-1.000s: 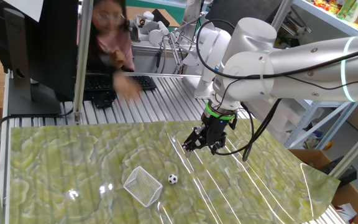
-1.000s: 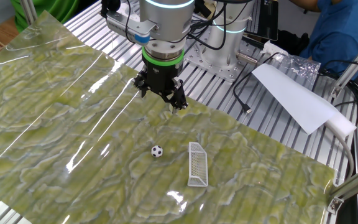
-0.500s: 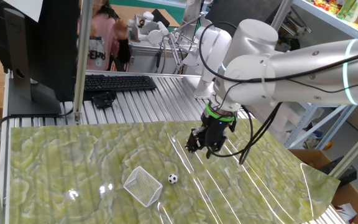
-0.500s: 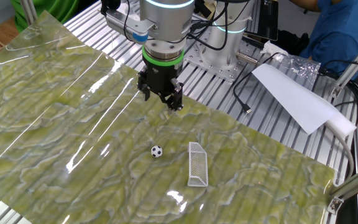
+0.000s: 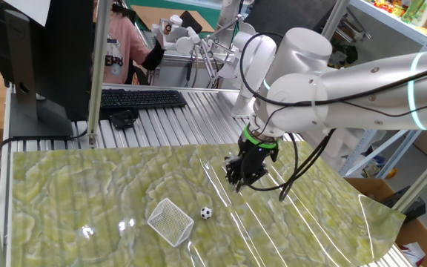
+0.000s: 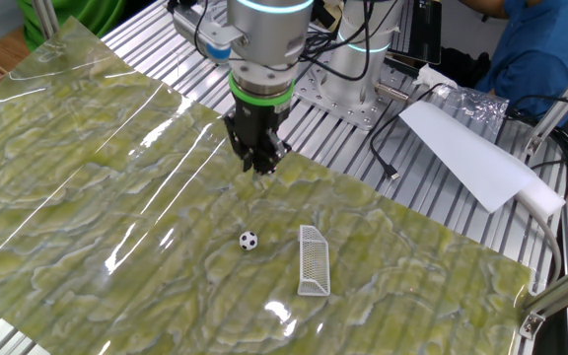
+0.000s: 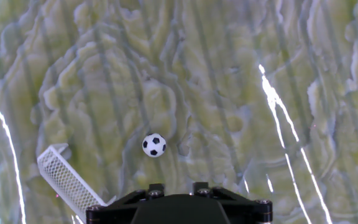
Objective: Push the soccer ball into the goal
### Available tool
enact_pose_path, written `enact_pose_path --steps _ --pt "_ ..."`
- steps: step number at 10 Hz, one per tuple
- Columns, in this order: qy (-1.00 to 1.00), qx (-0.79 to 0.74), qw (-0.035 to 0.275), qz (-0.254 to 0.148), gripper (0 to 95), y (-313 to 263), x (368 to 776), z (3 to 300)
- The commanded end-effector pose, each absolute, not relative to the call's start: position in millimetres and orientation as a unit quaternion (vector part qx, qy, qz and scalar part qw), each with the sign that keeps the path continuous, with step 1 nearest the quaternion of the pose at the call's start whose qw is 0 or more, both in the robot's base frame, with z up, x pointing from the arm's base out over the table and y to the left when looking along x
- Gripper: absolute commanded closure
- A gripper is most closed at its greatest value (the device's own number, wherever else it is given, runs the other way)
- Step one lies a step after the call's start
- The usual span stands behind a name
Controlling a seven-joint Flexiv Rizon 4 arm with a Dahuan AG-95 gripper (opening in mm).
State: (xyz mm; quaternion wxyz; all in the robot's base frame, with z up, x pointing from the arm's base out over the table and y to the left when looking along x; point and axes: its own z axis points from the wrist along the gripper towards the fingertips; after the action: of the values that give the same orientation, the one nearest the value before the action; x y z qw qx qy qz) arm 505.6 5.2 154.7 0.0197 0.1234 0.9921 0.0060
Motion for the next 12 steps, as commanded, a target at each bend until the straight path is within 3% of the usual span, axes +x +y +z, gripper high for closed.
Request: enact_pose_path --steps 1,12 --pt "0.992 0.124 0.019 0.007 95.0 7.1 507.0 148.3" --pt "0.992 0.124 0.019 0.007 95.0 7.7 507.6 146.1"
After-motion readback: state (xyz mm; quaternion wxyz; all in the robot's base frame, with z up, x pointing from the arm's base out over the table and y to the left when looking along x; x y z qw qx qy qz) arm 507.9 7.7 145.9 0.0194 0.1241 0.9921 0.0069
